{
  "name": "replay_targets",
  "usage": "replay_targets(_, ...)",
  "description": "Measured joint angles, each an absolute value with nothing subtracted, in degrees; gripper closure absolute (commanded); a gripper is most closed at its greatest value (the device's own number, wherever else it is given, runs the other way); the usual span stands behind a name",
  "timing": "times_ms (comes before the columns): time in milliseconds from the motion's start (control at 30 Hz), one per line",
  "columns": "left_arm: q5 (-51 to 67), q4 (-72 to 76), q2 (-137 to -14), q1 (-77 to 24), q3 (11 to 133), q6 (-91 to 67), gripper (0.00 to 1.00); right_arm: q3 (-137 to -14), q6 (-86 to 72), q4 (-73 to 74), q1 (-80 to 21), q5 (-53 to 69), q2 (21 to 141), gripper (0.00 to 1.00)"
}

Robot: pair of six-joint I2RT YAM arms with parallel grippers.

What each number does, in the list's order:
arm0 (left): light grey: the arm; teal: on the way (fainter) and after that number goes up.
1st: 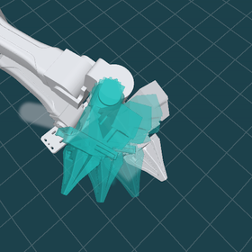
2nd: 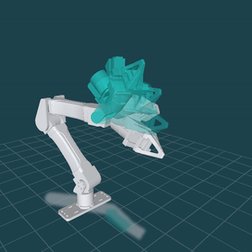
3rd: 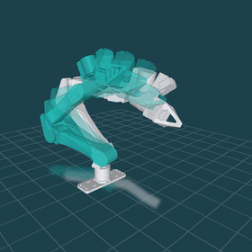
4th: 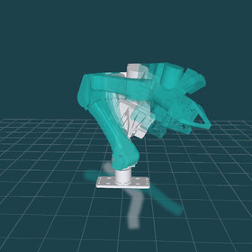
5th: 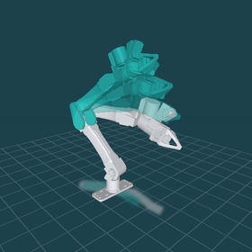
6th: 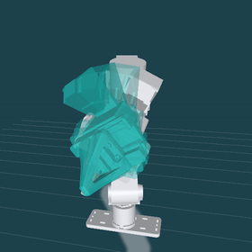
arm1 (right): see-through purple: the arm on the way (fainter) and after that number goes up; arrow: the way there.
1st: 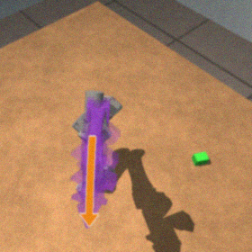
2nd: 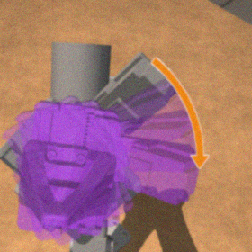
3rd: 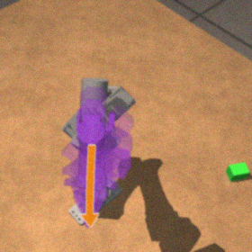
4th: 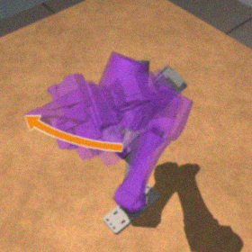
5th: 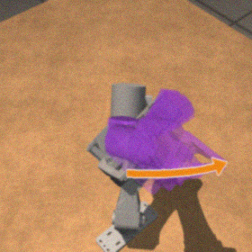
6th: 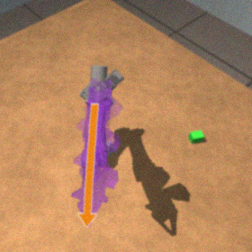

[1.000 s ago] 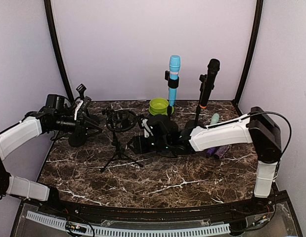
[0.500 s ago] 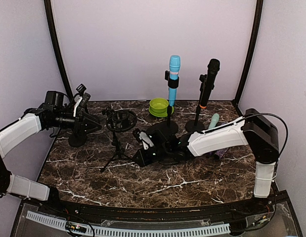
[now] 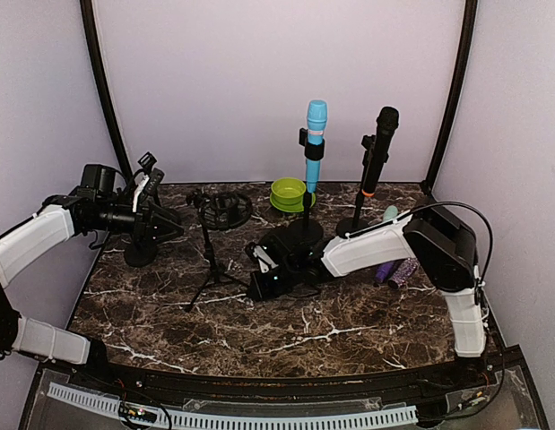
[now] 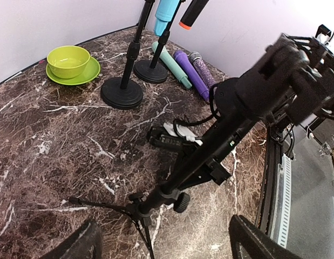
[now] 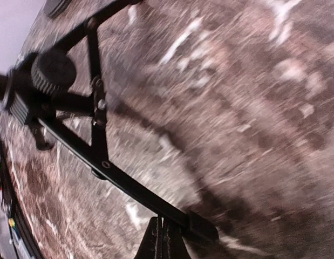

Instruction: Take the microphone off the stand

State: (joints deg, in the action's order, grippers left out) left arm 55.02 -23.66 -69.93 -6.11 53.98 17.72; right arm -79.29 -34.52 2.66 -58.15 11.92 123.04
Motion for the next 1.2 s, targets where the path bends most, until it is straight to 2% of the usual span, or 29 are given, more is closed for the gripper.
replay_targets(233,55.00,-23.66,-69.30,-6.09,53.98,17.98,0.17,-86.30,-33.95,7.49,-54.41,6.15,123.72,1.00)
replay_targets(567,54.26,-24.91,-67.22,-6.09,53.98,19.68,0.16,-96.51,-33.47,9.28,-51.31,5.67,131.59,1.00)
replay_targets(967,49.17,-27.11,-67.79,-5.78,52.14,25.50,0.20,-80.99,-34.61,8.47,-53.54,6.48,116.86,1.00)
replay_targets(1200,47.81,-27.31,-69.34,-5.65,51.90,27.70,0.21,-80.75,-35.27,6.87,-58.17,12.23,119.57,1.00)
